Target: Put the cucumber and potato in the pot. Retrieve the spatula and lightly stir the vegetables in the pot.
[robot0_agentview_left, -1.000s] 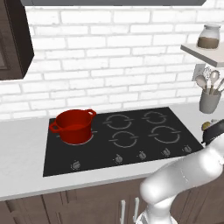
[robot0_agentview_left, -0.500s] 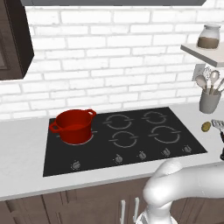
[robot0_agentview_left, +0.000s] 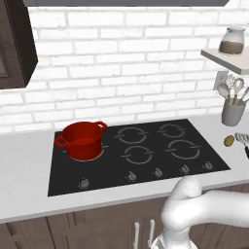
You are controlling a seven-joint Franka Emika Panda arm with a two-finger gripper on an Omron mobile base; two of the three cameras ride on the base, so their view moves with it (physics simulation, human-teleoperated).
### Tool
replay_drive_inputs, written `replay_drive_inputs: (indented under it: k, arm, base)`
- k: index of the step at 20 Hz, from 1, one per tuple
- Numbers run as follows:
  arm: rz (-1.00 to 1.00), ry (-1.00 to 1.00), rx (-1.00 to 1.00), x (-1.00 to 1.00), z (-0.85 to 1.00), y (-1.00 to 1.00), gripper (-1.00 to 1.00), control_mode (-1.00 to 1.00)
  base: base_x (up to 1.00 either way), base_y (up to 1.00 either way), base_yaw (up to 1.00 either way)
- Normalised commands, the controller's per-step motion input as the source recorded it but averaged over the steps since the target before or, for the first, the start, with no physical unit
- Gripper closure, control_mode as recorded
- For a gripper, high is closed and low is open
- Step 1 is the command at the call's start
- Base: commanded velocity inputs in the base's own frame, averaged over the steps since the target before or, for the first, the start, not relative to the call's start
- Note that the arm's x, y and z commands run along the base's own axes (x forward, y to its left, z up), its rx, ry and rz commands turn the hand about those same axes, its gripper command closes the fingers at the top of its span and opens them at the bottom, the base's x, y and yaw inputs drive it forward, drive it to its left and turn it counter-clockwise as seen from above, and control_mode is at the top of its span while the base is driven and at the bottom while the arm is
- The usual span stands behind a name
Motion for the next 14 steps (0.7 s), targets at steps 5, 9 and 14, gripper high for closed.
replay_drive_inputs:
  k: [5,9,14]
  arm:
    - [0.05,-0.05,0.05,0.08,-0.34,0.01,1.0,-1.0]
    - [0.0,0.03,0.0,0.09,-0.13,-0.01,1.0,-1.0]
    - [0.01,-0.11,0.0,-0.17,0.02,0.15,1.0,-1.0]
  base:
    - [0.0,0.0,0.0]
    - [0.0,0.0,0.0]
    - [0.0,0.0,0.0]
